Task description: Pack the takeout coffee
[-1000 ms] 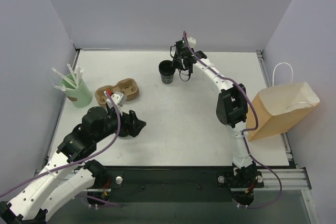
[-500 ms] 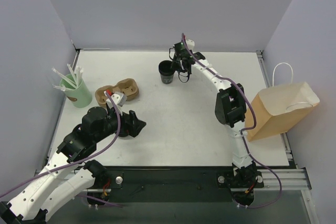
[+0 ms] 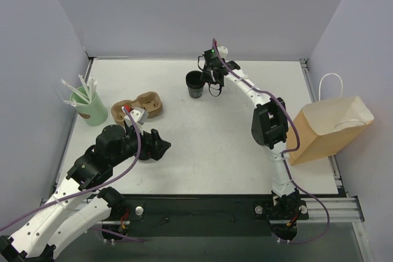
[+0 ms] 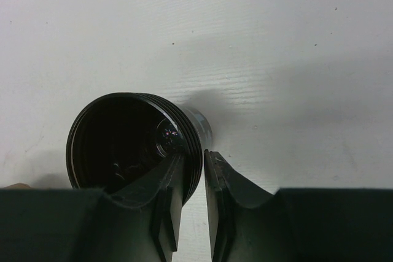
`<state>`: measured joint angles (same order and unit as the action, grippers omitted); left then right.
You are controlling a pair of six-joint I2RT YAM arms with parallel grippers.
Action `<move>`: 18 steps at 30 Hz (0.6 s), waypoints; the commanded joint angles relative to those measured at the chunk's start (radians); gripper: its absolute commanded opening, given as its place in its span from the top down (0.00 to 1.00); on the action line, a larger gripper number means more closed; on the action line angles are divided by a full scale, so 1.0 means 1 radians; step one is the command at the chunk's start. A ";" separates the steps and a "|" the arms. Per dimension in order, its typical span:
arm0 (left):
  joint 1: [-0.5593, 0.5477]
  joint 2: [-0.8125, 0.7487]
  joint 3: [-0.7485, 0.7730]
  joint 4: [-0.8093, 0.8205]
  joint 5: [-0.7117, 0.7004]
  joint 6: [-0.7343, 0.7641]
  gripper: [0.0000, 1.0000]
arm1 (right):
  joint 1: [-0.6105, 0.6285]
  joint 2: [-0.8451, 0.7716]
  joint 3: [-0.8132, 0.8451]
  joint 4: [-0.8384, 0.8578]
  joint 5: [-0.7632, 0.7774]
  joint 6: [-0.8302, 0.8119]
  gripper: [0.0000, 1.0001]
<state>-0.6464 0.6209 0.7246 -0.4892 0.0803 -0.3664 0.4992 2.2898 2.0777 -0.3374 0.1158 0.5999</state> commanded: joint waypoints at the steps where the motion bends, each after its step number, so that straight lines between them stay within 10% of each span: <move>1: -0.002 -0.007 0.035 0.032 0.009 -0.002 0.03 | 0.009 -0.038 0.042 -0.017 0.035 -0.014 0.77; 18: -0.002 -0.007 0.032 0.037 0.015 -0.002 0.03 | 0.013 -0.033 0.073 -0.032 0.054 -0.042 0.82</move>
<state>-0.6464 0.6201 0.7246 -0.4892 0.0803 -0.3664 0.5049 2.2898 2.1048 -0.3508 0.1394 0.5732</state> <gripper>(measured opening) 0.972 0.187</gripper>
